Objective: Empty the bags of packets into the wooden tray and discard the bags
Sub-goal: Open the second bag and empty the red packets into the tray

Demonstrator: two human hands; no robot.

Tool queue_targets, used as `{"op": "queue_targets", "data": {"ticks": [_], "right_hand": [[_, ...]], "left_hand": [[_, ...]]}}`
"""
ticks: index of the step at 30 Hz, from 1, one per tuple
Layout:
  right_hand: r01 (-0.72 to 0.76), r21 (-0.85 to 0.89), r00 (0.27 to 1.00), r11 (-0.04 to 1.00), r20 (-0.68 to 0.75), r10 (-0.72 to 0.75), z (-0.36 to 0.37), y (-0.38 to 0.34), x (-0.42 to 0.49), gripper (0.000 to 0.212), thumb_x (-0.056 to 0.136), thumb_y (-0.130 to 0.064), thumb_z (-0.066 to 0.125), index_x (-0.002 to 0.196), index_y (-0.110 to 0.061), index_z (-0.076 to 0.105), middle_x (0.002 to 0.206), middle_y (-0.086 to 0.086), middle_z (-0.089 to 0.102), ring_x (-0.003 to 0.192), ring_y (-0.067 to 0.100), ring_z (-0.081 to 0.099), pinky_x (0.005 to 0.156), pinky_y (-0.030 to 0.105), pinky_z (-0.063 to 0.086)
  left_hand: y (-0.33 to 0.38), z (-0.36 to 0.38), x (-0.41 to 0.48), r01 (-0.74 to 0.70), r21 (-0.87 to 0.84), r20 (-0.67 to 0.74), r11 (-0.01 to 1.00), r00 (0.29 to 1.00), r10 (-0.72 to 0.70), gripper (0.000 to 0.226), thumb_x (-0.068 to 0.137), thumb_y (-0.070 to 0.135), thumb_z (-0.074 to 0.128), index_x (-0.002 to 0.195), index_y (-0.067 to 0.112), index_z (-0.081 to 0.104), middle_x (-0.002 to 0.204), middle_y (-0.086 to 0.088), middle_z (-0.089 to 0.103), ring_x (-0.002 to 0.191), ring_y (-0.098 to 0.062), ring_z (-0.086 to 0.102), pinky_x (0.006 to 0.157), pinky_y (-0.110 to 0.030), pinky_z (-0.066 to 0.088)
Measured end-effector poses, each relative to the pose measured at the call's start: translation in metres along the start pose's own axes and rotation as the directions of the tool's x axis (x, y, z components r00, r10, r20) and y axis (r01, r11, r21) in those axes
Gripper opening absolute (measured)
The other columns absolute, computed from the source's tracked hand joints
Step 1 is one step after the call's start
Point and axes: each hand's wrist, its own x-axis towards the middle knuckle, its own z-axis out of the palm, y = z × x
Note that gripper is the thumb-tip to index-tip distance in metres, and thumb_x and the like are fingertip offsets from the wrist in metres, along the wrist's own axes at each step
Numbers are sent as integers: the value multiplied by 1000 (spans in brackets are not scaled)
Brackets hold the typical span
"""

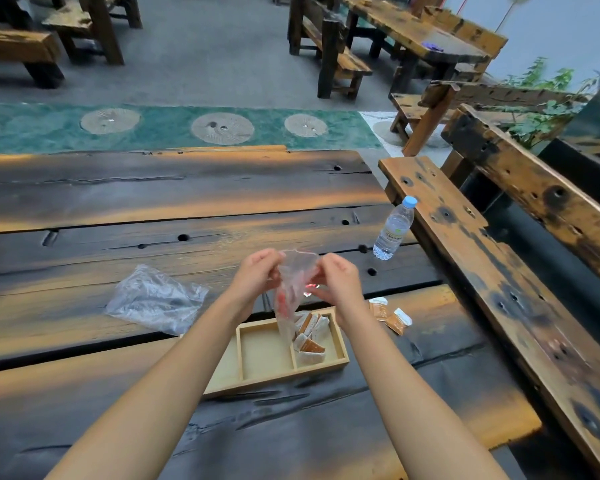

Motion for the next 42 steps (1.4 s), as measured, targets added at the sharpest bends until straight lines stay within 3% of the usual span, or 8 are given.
{"op": "queue_targets", "data": {"ticks": [5,13,17,22,27,34,38,42], "right_hand": [[96,-96,971,991,-212,-115,-18,10,4,26,80,-12,52,55,-15,55,59,3,54,68,18,53,65,33,47],[111,91,989,990,-107,-101,-25,15,-6,25,83,-12,54,58,-16,54,68,-3,58,69,6,57,76,28,47],[-77,332,985,940,-119,123,-37,34,-7,14,88,-27,55,88,-18,67,102,2,69,105,15,64,90,36,50],[-422,462,870,780,-37,492,-41,77,-17,47,98,-44,41,132,-13,50,131,8,53,126,28,50,103,46,40],[-432,741,896,514,287,339,-39,86,-30,40,93,-46,50,101,-14,73,97,7,74,84,24,72,67,37,59],[-326,628,936,707,107,336,-62,85,-20,50,93,-46,53,128,-11,59,89,7,72,72,19,70,61,29,52],[-196,422,962,885,-92,256,-62,87,-21,35,97,-35,50,124,-13,55,102,15,66,80,28,65,56,30,53],[-121,140,951,983,-266,155,-59,97,-27,21,97,-19,50,111,-6,59,93,12,65,76,22,62,68,32,52]], "left_hand": [[-4,0,2,-46,166,-255,985,963,87,19,83,10,53,64,8,52,65,-6,45,64,-14,40,68,-29,36],[-3,23,0,-85,-382,-167,920,986,21,15,89,8,52,76,4,58,111,-2,70,98,-13,65,76,-22,53],[6,40,-10,-34,-502,-68,864,998,0,40,89,10,53,55,23,70,97,-3,70,91,-18,63,74,-29,56],[14,55,-14,162,-660,132,733,986,-100,30,93,13,49,65,13,61,114,-15,67,116,-31,58,103,-47,43],[17,55,-12,321,-732,285,601,946,-157,48,94,27,50,47,19,59,92,-7,74,97,-23,68,63,-35,58],[-25,53,-6,236,-897,155,373,960,-234,43,94,48,39,106,11,58,118,-14,67,116,-32,60,105,-50,40],[-72,71,-25,248,-929,167,273,943,-288,48,82,55,48,102,13,61,98,-10,67,88,-29,62,75,-37,51],[-107,90,-43,183,-965,100,187,918,-383,39,66,54,60,84,20,65,81,-6,68,77,-28,64,74,-35,48]]}}
